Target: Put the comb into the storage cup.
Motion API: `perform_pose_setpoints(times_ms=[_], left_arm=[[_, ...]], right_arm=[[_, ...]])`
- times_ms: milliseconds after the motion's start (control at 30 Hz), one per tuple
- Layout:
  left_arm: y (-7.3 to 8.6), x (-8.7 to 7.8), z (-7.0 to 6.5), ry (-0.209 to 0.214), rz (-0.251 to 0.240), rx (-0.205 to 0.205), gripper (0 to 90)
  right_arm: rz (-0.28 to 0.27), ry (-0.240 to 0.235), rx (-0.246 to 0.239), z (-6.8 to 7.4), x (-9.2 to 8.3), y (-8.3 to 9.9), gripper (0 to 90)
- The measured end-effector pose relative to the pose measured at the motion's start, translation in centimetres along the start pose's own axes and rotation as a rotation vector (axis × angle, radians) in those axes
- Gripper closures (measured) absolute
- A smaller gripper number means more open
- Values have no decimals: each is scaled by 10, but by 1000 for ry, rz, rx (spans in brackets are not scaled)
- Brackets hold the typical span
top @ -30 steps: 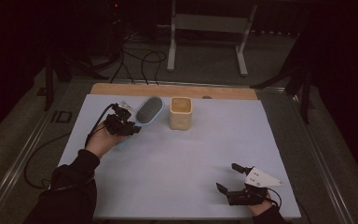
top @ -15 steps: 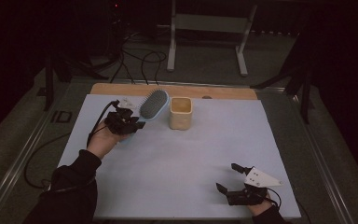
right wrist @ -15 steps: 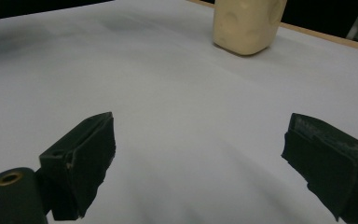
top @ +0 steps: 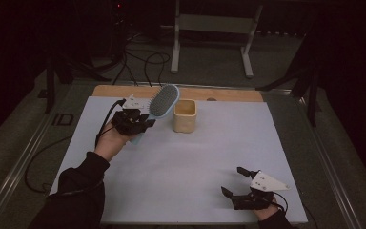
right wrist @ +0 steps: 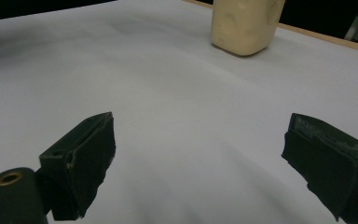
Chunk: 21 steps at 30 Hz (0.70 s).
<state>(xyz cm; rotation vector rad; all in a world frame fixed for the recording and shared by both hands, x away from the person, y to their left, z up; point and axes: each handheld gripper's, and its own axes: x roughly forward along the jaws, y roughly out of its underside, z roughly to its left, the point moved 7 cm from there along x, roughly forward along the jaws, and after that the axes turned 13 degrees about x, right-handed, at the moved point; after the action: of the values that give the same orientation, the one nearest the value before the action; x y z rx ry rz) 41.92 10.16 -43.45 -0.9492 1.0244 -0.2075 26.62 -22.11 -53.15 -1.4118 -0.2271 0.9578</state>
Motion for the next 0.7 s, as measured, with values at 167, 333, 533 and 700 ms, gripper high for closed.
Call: perform_pose_setpoints(times_ms=[167, 333, 533, 700], left_arm=[[-6, 2, -2, -2, -12, 7, 701], [-12, 3, -5, 7, -32, 13, 701], [-19, 3, -5, 1, -64, 8, 701], [-26, 8, -8, 2, -92, 6, 701]], right_arm=[[0, -2, -2, 0, 0, 0, 89], [-2, 0, -3, 0, 0, 0, 89], [-1, -1, -5, 0, 0, 0, 89], [-2, 0, -4, 0, 0, 0, 89]])
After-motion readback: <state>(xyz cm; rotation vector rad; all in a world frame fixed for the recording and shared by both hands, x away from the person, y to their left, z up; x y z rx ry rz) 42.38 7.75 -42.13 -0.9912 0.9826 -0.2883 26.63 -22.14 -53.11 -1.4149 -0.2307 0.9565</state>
